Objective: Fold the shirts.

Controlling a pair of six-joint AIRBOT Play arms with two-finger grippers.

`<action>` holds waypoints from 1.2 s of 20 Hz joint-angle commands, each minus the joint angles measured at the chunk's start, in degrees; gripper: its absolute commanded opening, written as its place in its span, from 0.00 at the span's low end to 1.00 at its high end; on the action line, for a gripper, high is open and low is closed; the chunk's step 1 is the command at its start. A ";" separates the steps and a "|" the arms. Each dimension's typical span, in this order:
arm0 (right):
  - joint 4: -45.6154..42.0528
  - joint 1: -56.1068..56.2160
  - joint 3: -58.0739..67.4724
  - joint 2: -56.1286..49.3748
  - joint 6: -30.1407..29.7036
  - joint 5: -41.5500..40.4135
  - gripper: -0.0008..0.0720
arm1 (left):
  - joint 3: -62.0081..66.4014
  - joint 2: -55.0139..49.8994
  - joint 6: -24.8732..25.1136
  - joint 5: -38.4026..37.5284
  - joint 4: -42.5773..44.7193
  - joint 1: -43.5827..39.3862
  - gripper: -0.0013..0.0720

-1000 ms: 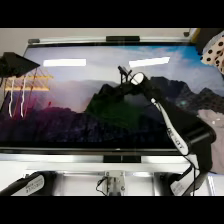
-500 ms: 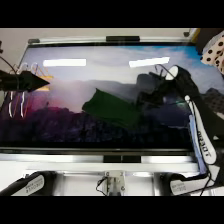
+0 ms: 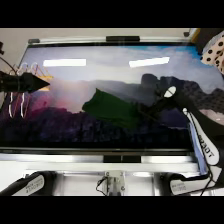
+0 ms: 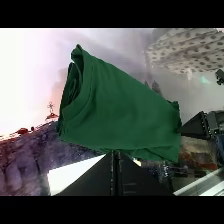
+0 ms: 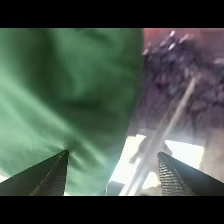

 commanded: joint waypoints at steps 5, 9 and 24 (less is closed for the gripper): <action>15.41 0.04 -1.22 -3.67 -4.79 -7.10 0.93 | -0.04 0.04 0.24 1.16 0.00 0.00 0.06; 19.87 0.04 -1.22 -4.11 -10.91 -2.34 0.69 | -0.04 0.13 0.22 1.14 -0.96 0.00 0.06; 1.77 -31.15 29.16 13.31 -6.45 23.74 0.09 | -0.04 0.13 0.22 0.94 -6.21 0.00 0.06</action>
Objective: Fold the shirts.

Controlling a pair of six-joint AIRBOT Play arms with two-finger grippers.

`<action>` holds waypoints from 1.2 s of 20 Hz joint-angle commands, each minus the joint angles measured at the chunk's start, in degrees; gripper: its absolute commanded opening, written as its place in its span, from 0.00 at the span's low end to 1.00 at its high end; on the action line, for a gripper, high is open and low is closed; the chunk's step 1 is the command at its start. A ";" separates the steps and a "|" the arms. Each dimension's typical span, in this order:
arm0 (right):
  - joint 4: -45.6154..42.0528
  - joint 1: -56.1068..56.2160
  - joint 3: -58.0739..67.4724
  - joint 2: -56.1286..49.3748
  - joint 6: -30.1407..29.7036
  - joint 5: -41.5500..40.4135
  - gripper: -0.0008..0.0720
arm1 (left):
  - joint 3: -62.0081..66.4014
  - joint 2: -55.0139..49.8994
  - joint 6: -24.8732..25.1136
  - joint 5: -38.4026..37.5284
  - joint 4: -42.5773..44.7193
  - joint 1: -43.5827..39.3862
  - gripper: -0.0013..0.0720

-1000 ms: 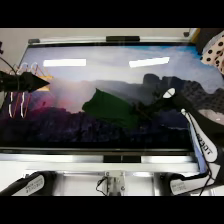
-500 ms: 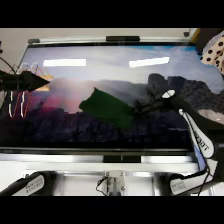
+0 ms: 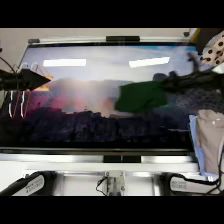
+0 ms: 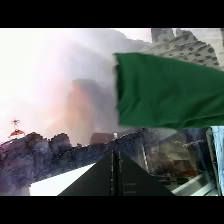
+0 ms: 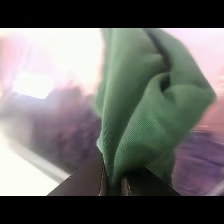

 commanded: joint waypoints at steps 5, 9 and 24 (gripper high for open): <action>-18.47 -28.24 10.60 10.49 3.74 12.96 0.09 | -0.02 0.04 -0.02 -1.49 -1.33 -0.02 0.06; -19.96 -38.27 10.60 11.17 3.74 15.85 0.09 | -0.02 0.04 0.00 -2.97 -1.33 -0.02 0.06; -35.89 -55.28 -2.82 16.55 6.43 22.95 0.09 | -0.02 0.09 0.02 -5.01 -1.31 -1.51 0.06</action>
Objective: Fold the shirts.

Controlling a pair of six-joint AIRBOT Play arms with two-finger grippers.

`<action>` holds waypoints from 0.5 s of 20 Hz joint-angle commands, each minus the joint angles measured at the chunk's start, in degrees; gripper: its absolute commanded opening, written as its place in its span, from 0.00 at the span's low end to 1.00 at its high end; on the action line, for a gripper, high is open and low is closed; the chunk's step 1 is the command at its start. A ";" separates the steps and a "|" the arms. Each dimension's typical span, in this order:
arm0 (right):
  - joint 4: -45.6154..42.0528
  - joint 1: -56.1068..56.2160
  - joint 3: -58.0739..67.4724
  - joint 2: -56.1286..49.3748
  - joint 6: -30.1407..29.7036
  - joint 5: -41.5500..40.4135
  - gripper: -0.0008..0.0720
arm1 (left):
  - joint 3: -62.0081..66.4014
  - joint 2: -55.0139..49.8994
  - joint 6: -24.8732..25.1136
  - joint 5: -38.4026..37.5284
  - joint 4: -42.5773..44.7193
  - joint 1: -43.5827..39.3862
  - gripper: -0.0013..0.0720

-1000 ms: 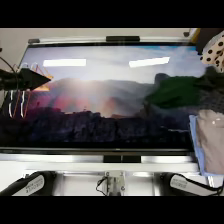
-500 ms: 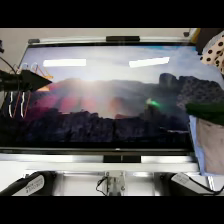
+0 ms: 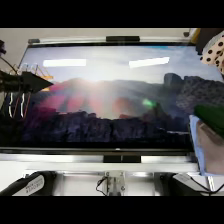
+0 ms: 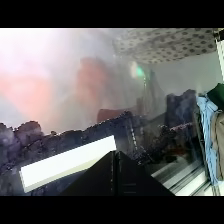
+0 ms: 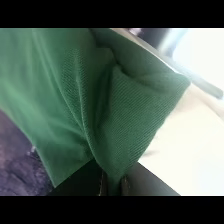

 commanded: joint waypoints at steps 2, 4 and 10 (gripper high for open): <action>-6.23 -2.08 -11.06 3.17 0.13 4.35 0.09 | -0.02 0.04 0.04 -0.09 0.04 -1.66 0.06; -8.90 -2.08 -14.38 3.37 0.11 4.57 0.09 | -0.02 0.04 0.04 -0.07 0.07 -2.16 0.06; -12.74 -2.03 -15.54 3.37 -0.26 1.79 0.37 | -0.02 0.02 0.04 -0.09 0.04 -2.14 0.06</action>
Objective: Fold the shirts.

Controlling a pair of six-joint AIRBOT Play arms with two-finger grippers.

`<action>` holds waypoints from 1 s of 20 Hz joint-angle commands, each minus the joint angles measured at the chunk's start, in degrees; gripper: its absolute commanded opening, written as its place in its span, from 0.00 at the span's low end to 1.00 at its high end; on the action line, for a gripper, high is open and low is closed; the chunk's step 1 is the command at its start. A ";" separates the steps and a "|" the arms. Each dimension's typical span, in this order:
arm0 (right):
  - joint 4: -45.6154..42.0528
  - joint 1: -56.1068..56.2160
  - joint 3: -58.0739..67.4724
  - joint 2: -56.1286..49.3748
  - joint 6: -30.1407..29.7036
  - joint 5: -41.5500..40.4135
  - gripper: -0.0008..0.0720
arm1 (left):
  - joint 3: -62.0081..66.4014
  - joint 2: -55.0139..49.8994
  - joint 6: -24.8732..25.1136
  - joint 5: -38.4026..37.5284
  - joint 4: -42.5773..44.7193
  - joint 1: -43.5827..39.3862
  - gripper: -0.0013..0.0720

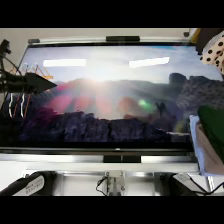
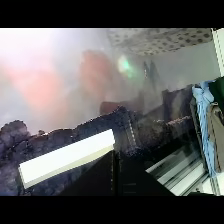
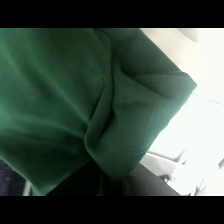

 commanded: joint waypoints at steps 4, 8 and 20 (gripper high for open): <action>0.96 -0.02 -0.96 0.13 -1.77 -1.95 0.86 | 0.00 -0.13 0.02 0.00 0.04 -0.20 0.06; 19.30 9.16 1.84 0.11 -6.75 -9.55 0.86 | 2.19 -0.63 -3.74 1.51 17.46 -4.72 0.06; 4.90 77.44 22.18 -17.57 10.47 -6.49 0.86 | 6.27 -8.81 -22.62 -7.98 56.48 -20.55 1.00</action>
